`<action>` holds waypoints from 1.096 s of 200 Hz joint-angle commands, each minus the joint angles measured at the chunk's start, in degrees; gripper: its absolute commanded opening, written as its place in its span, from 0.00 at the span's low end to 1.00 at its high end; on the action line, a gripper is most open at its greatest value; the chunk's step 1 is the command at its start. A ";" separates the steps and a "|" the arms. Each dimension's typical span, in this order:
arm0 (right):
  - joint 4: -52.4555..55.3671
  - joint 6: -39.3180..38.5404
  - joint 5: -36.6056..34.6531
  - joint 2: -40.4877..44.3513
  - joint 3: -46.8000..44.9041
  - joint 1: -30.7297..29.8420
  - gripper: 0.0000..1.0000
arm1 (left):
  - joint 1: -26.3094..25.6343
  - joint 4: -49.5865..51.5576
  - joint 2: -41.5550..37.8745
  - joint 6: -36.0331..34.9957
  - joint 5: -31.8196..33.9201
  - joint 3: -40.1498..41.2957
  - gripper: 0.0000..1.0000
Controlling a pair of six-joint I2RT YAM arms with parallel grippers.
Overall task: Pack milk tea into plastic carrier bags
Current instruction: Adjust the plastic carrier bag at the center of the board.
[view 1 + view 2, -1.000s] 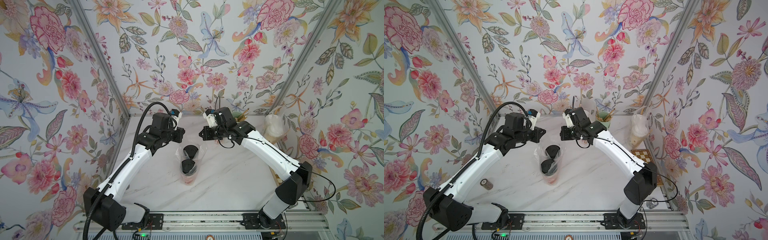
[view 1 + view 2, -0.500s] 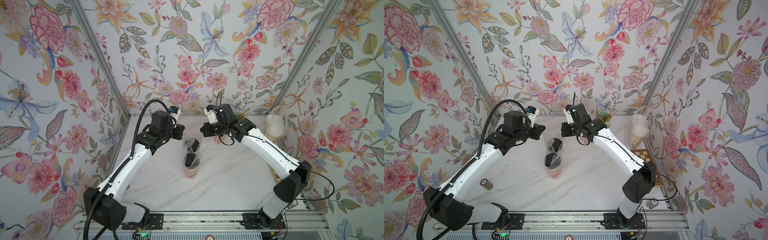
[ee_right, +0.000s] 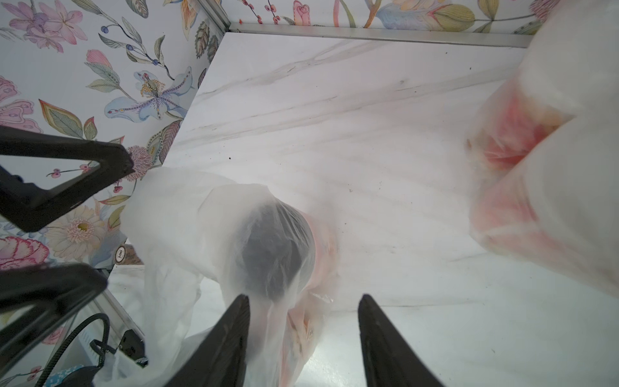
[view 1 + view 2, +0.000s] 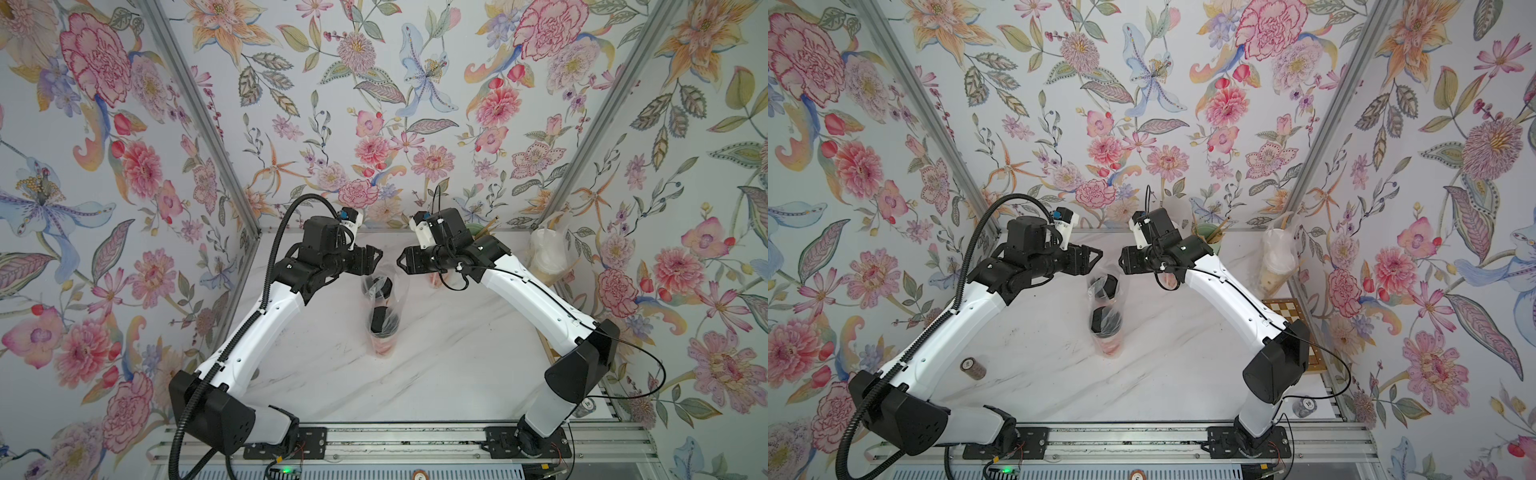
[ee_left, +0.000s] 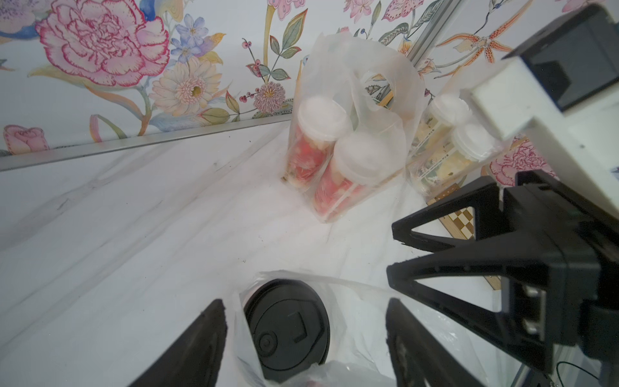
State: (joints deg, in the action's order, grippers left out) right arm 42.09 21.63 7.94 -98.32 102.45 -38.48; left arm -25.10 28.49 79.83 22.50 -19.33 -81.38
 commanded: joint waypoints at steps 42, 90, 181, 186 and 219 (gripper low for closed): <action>2.88 -1.37 -2.35 4.64 0.25 1.02 0.59 | -9.00 13.35 -0.83 -1.31 15.16 -3.17 0.90; 2.84 -2.07 -2.43 6.86 -1.77 4.31 0.61 | -11.65 17.56 -0.48 0.90 24.77 -2.37 0.92; 2.88 -3.92 -1.58 9.28 -1.89 8.79 0.61 | -11.34 12.56 -9.93 8.02 26.34 6.81 0.51; 2.90 -4.02 -1.51 9.42 -1.92 9.06 0.61 | -11.19 12.03 -10.16 8.36 25.79 7.57 0.47; 2.84 -4.20 -0.74 10.56 -2.56 10.73 0.61 | -9.74 9.43 -11.47 9.66 22.36 10.72 0.27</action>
State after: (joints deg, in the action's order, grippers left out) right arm 44.03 18.57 6.63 -90.19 100.97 -28.82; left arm -35.97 40.66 69.41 30.50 6.17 -72.79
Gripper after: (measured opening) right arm 0.611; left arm 0.330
